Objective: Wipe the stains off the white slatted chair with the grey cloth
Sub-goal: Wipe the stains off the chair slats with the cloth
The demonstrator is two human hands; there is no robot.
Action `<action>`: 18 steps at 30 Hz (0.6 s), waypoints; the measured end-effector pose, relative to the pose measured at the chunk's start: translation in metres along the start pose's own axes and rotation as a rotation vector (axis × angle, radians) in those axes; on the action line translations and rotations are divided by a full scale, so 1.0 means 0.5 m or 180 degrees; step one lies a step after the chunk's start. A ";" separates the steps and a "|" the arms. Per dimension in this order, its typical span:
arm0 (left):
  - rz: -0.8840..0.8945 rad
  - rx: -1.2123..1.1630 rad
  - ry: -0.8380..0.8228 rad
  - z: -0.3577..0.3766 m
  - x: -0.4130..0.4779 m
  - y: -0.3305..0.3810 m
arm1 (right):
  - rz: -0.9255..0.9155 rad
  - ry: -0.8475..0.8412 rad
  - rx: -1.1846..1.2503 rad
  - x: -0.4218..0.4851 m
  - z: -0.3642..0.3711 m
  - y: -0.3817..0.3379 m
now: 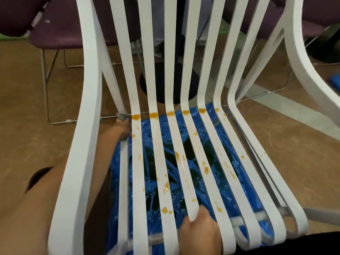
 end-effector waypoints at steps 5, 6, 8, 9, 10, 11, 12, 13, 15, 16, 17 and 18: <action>0.0323 -0.0586 0.0388 0.015 0.044 -0.039 | 0.0057 -0.0142 -0.0036 0.008 0.001 -0.001; 0.0245 -0.0583 0.0449 0.022 0.016 -0.035 | 0.0026 -0.0156 -0.0004 0.006 -0.002 -0.001; 0.0201 -0.0424 0.0535 0.043 -0.036 -0.024 | -0.0044 -0.0214 0.0033 0.000 -0.008 0.000; 0.0162 -0.0352 0.0541 0.055 -0.049 -0.025 | -0.0076 -0.0249 0.0056 -0.002 -0.011 0.001; 0.0081 -0.0360 0.0529 0.065 -0.064 -0.031 | -0.0116 -0.0275 0.0083 -0.003 -0.013 0.002; 0.0050 -0.0360 0.0532 0.077 -0.070 -0.039 | -0.0158 -0.0297 0.0127 -0.001 -0.014 0.006; 0.0022 -0.0455 0.0546 0.083 -0.086 -0.047 | -0.0199 -0.0331 0.0164 -0.002 -0.016 0.010; -0.0008 -0.0553 0.0545 0.090 -0.091 -0.052 | -0.0233 -0.0358 0.0190 -0.002 -0.017 0.013; -0.0037 -0.0648 0.0615 0.099 -0.121 -0.059 | -0.0310 -0.0382 0.0219 -0.005 -0.019 0.022; -0.0018 -0.0596 0.0654 0.104 -0.136 -0.058 | -0.0347 -0.0372 0.0238 -0.005 -0.020 0.027; 0.0060 -0.0525 0.0640 0.110 -0.158 -0.063 | -0.0366 -0.0365 0.0265 -0.008 -0.020 0.032; 0.0148 -0.0577 0.0591 0.117 -0.174 -0.067 | -0.0374 -0.0351 0.0295 -0.010 -0.020 0.036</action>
Point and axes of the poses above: each hand's wrist, its own x-axis towards the middle knuckle, its own z-axis out of the palm, y = z × x, the point moved 1 cm from there along x, towards the middle knuckle, and after that the axes turned 12 degrees about -y, right-handed, at the moved point
